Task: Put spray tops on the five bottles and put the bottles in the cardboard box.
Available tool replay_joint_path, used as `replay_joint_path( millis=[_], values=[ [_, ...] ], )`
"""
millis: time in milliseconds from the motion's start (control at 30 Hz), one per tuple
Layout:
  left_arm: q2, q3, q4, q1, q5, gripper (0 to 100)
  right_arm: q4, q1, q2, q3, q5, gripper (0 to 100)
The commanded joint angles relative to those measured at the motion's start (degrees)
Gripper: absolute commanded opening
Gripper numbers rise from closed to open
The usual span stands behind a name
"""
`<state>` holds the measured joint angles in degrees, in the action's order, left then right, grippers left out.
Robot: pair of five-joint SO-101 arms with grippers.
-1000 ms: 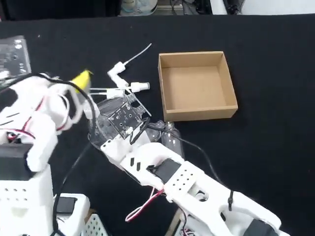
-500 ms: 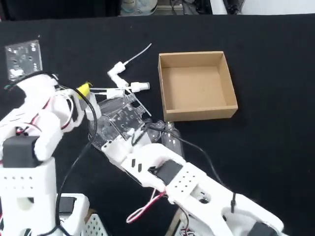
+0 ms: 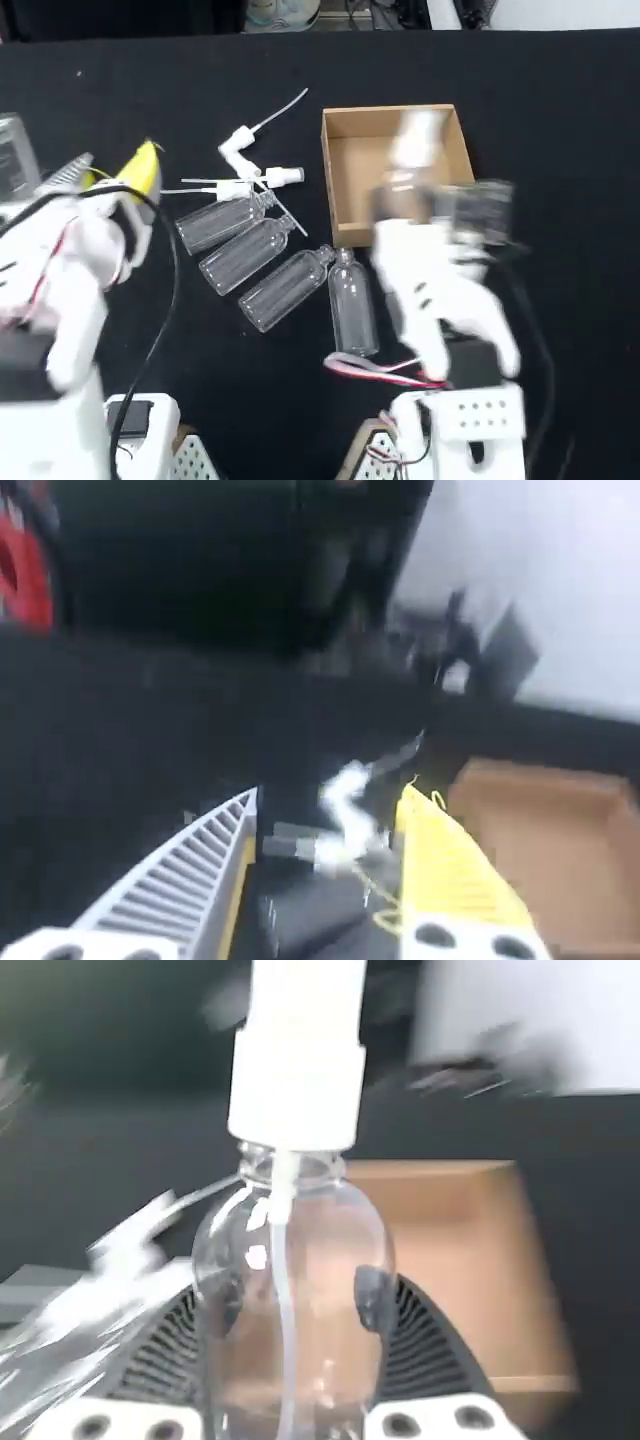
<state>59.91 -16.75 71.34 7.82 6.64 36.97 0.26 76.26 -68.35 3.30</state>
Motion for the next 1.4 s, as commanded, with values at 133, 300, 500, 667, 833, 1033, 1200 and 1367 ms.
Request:
replay_joint_path(
  millis=[133,300,500,667,833,1033,1200,1367],
  values=[
    [0.6,-35.5,-23.1,0.3,-0.4,22,-16.3,26.9,-5.9,-0.8,-5.4,1.8],
    [0.6,-42.9,-28.9,0.4,4.9,22,-36.1,30.1,-22.5,-3.9,-7.1,1.7],
    [0.6,-47.2,-29.8,0.7,5.5,22,-58.6,32.4,-45.4,-2.7,-7.2,1.5],
    [0.6,-51.7,-34.3,0.3,5.5,22,-76.7,35.4,-66.0,2.2,-7.3,1.5],
    [0.6,-54.9,-39.1,0.5,5.5,22,-89.9,37.9,-84.1,8.2,-7.3,1.5],
    [0.6,-54.9,-39.2,0.4,5.5,22,-101.5,38.4,-96.1,10.0,-7.3,1.8],
    [0.6,-54.9,-39.3,0.7,5.5,22,-107.4,38.4,-101.8,9.9,-7.3,1.8],
    [0.6,-54.9,-39.3,0.5,5.5,22,-108.7,38.4,-103.5,8.8,-7.3,9.4]
  ],
)
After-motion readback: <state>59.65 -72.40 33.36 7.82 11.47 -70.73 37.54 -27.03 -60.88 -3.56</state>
